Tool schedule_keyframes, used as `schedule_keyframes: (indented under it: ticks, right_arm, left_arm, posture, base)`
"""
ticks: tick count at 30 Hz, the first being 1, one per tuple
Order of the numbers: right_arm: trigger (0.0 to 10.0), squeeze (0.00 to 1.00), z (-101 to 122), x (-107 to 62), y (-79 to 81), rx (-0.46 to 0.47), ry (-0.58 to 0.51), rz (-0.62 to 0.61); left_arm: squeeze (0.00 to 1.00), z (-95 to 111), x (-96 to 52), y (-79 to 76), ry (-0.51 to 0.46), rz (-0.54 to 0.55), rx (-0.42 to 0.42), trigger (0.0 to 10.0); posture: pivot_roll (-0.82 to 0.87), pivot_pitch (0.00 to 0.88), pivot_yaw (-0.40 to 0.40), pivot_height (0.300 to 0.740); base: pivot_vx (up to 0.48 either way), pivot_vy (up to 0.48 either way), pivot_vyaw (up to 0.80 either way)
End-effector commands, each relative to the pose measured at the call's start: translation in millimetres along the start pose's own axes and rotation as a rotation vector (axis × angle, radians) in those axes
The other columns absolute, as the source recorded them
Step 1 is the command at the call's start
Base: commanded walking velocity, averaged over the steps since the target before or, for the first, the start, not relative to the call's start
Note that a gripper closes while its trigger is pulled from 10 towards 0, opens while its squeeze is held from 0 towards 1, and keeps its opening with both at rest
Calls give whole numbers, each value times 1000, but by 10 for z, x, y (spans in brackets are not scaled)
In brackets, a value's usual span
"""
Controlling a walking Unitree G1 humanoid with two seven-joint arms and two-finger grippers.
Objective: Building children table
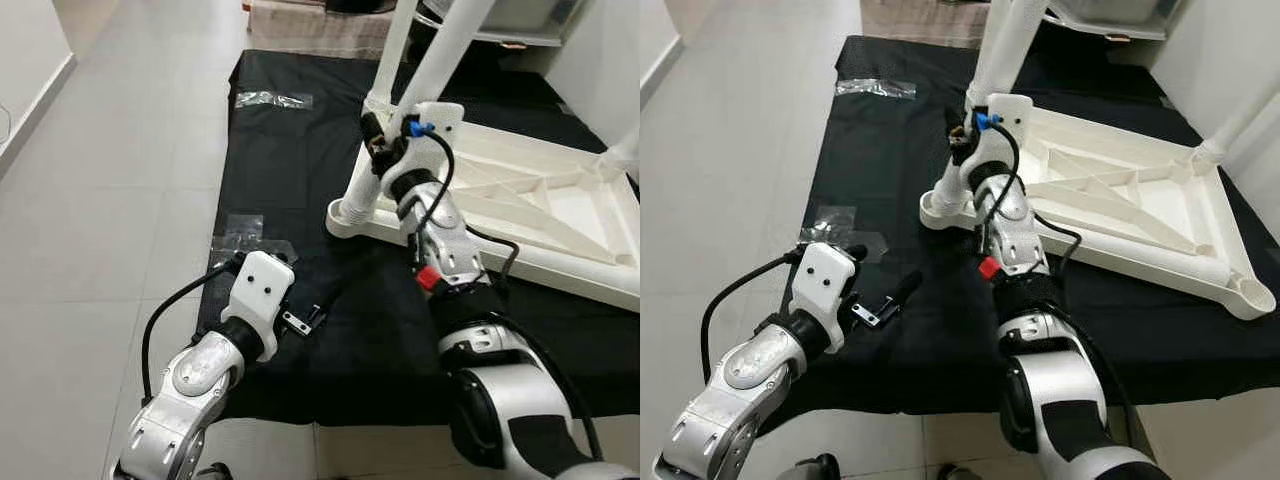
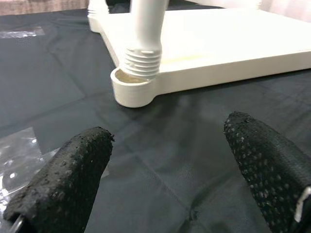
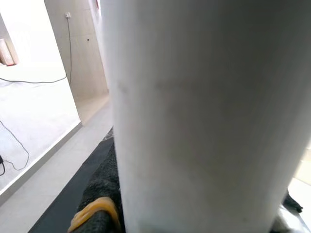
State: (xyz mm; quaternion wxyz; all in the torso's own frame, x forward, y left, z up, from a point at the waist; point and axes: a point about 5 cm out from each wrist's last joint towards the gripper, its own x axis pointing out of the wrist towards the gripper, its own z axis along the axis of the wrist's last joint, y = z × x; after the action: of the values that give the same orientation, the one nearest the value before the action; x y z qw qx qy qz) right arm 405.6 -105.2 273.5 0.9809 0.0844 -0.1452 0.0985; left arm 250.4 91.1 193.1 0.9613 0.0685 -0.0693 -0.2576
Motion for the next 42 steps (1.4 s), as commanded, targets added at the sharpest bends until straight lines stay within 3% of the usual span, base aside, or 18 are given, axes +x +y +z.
schedule_keyframes:
  ticks: [1,10,15,16,19,29,33,34,37,42]
  right_arm:
    - [0,0,-382,-90,-90,46,176,-70]
    - [0,0,-229,8,-75,37,176,-76]
    - [0,0,-136,14,36,125,126,3]
    - [0,0,-38,31,104,114,76,40]
    - [0,0,5,40,137,91,61,51]
    - [0,0,-4,11,188,80,73,78]
    - [0,0,123,23,235,119,34,105]
    - [0,0,244,48,258,121,-5,117]
    - [0,0,442,75,309,68,-80,137]
    - [0,0,426,52,324,14,-89,149]
  left_arm:
    - [0,-69,-19,-20,22,-11,-1,10000]
    - [0,-85,-42,-46,24,-15,-9,10000]
    - [0,-100,-44,-49,29,-13,-13,10000]
    - [0,-108,-42,-47,30,-15,-11,10000]
    - [0,-111,-40,-45,31,-17,-9,10000]
    - [0,-108,-34,-48,29,-17,-9,10000]
    - [0,-116,-37,-48,34,-18,-2,10000]
    - [0,-118,-37,-47,35,-17,-2,10000]
    - [0,-118,-36,-45,33,-15,-3,10000]
    - [0,-117,-33,-44,32,-13,-5,10000]
  posture:
    - [89,259,-111,740]
    - [86,259,-118,740]
    - [84,260,-116,740]
    - [83,262,-115,740]
    - [81,259,-115,740]
    - [82,257,-117,740]
    - [85,258,-116,740]
    - [83,257,-118,740]
    - [82,253,-119,740]
    - [78,251,-119,740]
  base:
    - [0,0,0]
    - [0,0,0]
    - [0,0,0]
    - [0,0,0]
    - [0,0,0]
    - [0,0,0]
    - [0,0,0]
    - [0,0,0]
    - [0,0,0]
    - [0,0,0]
